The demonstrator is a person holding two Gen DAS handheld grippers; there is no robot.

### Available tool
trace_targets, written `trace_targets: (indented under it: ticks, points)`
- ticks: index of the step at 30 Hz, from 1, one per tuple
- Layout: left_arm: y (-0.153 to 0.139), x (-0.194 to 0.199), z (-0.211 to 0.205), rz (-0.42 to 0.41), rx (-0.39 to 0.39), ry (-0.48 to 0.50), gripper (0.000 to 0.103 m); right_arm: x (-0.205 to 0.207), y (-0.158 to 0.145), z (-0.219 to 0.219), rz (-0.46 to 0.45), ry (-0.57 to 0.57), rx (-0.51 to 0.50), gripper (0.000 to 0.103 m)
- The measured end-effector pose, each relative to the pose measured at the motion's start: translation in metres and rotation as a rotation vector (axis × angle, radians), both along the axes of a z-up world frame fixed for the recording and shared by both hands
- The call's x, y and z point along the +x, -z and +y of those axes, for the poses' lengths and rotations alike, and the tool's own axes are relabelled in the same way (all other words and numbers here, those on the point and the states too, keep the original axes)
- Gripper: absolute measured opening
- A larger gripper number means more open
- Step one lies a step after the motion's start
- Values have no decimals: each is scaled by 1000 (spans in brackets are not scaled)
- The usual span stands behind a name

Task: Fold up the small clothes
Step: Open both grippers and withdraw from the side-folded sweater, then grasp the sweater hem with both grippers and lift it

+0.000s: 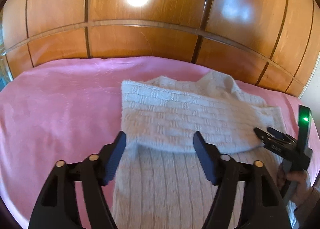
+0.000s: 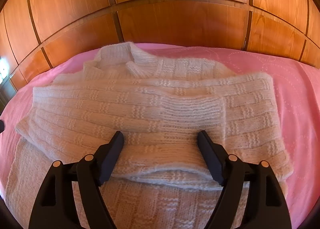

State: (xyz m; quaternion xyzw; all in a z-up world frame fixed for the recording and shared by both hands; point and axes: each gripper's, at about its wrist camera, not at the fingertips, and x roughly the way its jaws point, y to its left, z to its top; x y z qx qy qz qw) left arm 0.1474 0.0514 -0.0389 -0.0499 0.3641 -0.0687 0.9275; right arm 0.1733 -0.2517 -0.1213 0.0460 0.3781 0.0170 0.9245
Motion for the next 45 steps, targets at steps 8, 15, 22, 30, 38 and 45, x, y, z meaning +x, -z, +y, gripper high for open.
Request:
trace_targets:
  ticks: [8,15,22,30,38,45]
  points:
    - [-6,-22,-1,-26,6,13,69,0,0,2,-1,2,-12,77]
    - [4,-10,-9,-11,22,29,69,-1,1,2,-2,-1,-1,78]
    - [34,31,-20,61,58,30,69,0,3,1,-2,-11,10,83]
    - [65,50,-13,162,33,8,71,2,3,2,3,-15,13,84]
    - [50,-2,20,184,-18,-33,71,-21,-14,1,43,-50,7,101]
    - [51,-54,43,219,-57,-32,71,-73,-19,-47,71,54,47,101]
